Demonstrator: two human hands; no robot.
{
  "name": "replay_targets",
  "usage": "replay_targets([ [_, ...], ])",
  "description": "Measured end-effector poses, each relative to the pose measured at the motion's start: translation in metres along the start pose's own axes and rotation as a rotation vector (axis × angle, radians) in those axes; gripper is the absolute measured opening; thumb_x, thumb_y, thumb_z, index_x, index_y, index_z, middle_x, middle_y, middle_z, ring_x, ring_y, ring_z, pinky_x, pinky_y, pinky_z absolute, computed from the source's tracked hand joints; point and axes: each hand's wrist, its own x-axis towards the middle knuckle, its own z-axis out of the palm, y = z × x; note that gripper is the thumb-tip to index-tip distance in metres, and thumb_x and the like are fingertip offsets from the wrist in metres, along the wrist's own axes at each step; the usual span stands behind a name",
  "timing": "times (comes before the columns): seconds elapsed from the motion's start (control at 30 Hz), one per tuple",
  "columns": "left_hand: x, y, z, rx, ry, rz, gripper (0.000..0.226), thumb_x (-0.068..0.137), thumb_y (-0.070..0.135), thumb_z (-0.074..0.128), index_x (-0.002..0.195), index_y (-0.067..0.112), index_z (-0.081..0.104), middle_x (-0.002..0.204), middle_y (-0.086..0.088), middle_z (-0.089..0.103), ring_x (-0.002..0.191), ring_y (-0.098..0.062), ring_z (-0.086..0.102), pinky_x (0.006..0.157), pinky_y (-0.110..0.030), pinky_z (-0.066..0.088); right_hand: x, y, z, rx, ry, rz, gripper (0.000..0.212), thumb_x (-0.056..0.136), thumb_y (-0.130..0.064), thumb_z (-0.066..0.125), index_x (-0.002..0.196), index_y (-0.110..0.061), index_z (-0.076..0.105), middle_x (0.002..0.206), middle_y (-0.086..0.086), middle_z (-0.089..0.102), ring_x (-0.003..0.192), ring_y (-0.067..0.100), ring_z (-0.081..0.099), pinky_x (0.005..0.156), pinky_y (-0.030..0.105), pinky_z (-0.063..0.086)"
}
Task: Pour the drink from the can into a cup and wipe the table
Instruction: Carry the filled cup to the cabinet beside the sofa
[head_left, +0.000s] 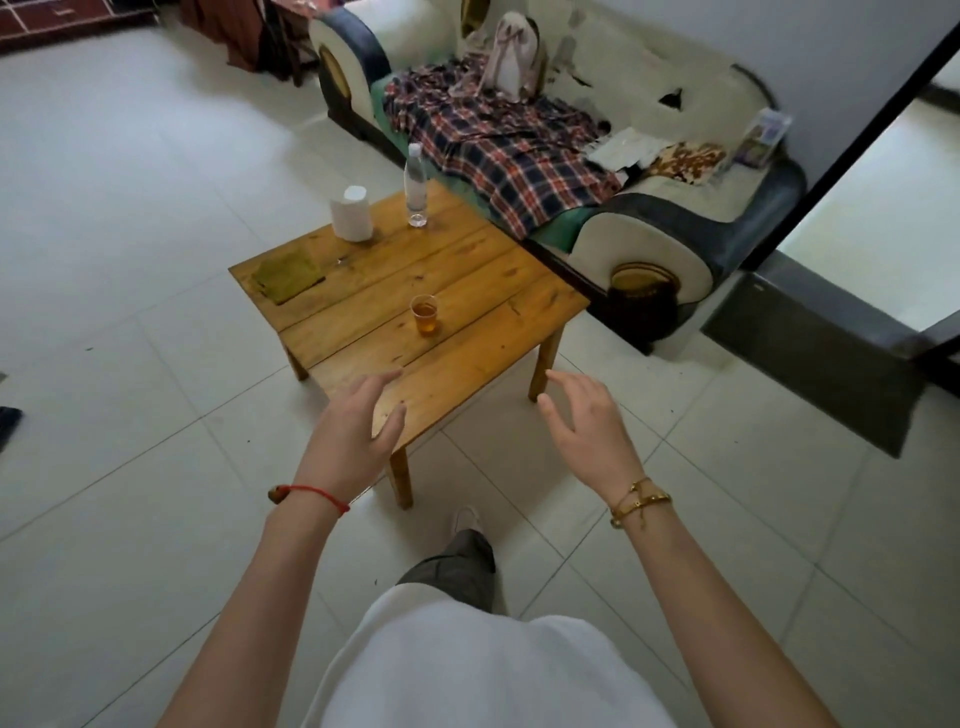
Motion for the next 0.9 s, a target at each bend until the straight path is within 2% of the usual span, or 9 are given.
replay_targets([
  [0.17,0.095,0.007,0.009,-0.008,0.021,-0.009,0.044,0.097,0.027,0.055,0.14,0.021,0.048,0.136,0.0,0.056,0.128,-0.016,0.048,0.103,-0.026,0.036,0.095,0.017,-0.018,0.002,-0.024,-0.016,0.048,0.1,-0.043,0.038,0.14,-0.018,0.045,0.137,-0.001,0.05,0.13,0.011,0.038,0.11,0.03,0.034],
  [0.33,0.183,0.007,0.005,-0.009,0.054,-0.035,0.044,0.097,0.028,0.054,0.14,0.024,0.046,0.137,0.004,0.054,0.127,-0.014,0.048,0.101,-0.023,0.036,0.193,0.016,-0.033,0.034,-0.024,-0.072,0.045,0.101,-0.042,0.038,0.139,-0.018,0.045,0.137,-0.001,0.05,0.132,0.012,0.038,0.112,0.034,0.034],
  [0.5,0.238,0.0,0.005,0.006,0.074,-0.11,0.046,0.097,0.031,0.052,0.142,0.024,0.044,0.14,0.001,0.053,0.13,-0.017,0.046,0.108,-0.035,0.041,0.262,0.019,-0.026,0.056,-0.087,-0.093,0.047,0.1,-0.045,0.035,0.138,-0.02,0.045,0.138,-0.001,0.05,0.133,0.012,0.037,0.113,0.041,0.035],
  [0.9,0.291,-0.025,0.04,0.018,0.161,-0.461,0.05,0.097,0.028,0.055,0.145,0.022,0.042,0.145,0.0,0.049,0.134,-0.018,0.045,0.111,-0.039,0.041,0.382,0.035,0.009,0.045,-0.356,-0.195,0.046,0.101,-0.039,0.039,0.142,-0.019,0.042,0.143,0.0,0.046,0.136,0.012,0.036,0.112,0.029,0.032],
])
